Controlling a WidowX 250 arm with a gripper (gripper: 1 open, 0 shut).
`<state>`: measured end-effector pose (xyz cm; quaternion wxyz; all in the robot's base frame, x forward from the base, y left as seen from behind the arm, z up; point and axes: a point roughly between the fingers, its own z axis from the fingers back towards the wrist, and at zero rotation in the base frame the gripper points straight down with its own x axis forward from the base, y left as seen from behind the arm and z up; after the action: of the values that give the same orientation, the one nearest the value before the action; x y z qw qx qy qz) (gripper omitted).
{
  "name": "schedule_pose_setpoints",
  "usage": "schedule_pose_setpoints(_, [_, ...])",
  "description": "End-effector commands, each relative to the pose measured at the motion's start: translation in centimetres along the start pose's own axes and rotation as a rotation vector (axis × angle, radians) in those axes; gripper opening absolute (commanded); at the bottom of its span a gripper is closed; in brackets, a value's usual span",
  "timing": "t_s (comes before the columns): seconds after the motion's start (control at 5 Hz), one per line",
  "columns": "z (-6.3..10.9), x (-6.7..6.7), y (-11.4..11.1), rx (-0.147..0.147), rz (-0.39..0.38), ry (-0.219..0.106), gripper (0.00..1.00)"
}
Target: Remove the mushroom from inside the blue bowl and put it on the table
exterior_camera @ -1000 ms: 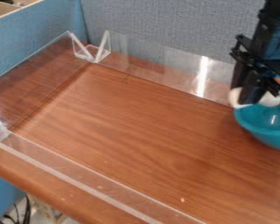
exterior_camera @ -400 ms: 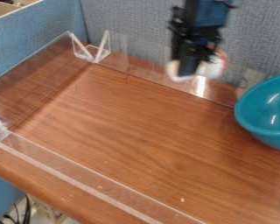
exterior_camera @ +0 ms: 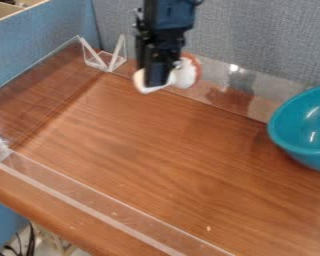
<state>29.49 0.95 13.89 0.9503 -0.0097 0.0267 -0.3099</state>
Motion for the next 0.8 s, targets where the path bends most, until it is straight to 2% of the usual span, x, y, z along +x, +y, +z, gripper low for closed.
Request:
schedule_pose_setpoints(0.0, [-0.4,0.1,-0.2,0.013,-0.037,-0.016,0.00])
schedule_pose_setpoints(0.2, [-1.7,0.6,-0.8,0.002,-0.079,0.003,0.00])
schedule_pose_setpoints(0.6, [-4.6,1.6,-0.5,-0.023,-0.123,0.046,0.00])
